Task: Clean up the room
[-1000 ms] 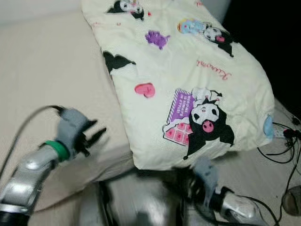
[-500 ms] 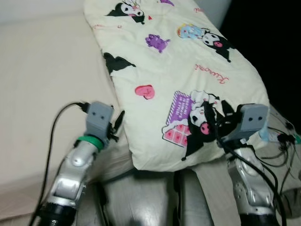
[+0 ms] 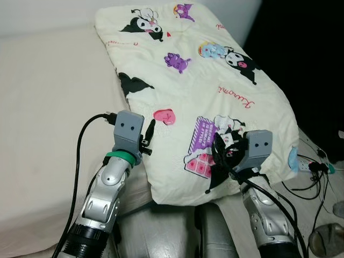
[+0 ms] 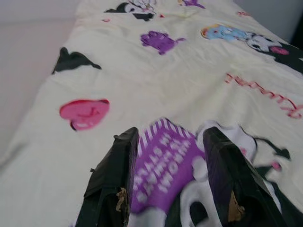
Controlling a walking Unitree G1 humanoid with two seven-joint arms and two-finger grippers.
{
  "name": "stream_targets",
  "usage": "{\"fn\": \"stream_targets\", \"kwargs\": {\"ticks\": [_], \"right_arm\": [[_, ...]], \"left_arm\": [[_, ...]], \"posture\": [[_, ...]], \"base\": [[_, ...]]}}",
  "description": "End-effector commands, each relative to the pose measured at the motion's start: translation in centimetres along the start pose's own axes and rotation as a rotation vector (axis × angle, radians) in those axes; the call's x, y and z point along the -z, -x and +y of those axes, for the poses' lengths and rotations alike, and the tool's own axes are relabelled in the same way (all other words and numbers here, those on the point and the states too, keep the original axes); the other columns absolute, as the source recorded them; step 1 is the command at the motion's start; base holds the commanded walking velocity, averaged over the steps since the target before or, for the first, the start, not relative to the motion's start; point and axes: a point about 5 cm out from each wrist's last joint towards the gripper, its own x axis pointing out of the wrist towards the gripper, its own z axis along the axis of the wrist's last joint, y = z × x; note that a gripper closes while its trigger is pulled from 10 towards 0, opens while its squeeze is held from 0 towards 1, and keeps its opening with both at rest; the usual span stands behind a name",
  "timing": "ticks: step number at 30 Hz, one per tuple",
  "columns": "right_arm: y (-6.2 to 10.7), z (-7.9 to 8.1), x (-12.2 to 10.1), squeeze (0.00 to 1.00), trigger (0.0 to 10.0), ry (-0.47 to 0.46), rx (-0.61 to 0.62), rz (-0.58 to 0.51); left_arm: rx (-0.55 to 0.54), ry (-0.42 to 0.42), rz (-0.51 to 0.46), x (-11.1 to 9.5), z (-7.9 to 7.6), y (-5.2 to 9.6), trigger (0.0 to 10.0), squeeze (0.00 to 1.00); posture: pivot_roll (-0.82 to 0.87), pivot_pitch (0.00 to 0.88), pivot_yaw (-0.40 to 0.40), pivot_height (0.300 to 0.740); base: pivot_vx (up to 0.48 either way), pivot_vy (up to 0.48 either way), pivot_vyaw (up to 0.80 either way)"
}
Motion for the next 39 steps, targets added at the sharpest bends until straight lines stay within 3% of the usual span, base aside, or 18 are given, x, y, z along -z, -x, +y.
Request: {"fn": "stream_targets", "kwargs": {"ticks": [1, 26, 39], "right_arm": [[0.2, 0.0, 0.5, 0.00, 10.0, 0.000, -0.002, 0.013], [0.2, -0.5, 1.5, 0.00, 10.0, 0.020, 0.018, 0.010], [0.2, -0.3, 1.7, 0.00, 10.0, 0.016, 0.019, 0.010]], "left_arm": [[-0.005, -0.010, 0.013, 0.5, 0.0, 0.1, 10.0, 0.00], [0.061, -0.006, -0.005, 0.3, -0.9, -0.8, 10.0, 0.00], [0.077, -0.006, -0.009, 0.3, -1.2, -0.9, 10.0, 0.00]], "posture": [[-0.09, 0.019, -0.001, 0.608], [-0.11, 0.013, 0.021, 0.705], [-0.11, 0.008, 0.024, 0.705]], "base": [[0.000, 0.000, 0.00], [0.000, 0.000, 0.00], [0.000, 0.000, 0.00]]}}
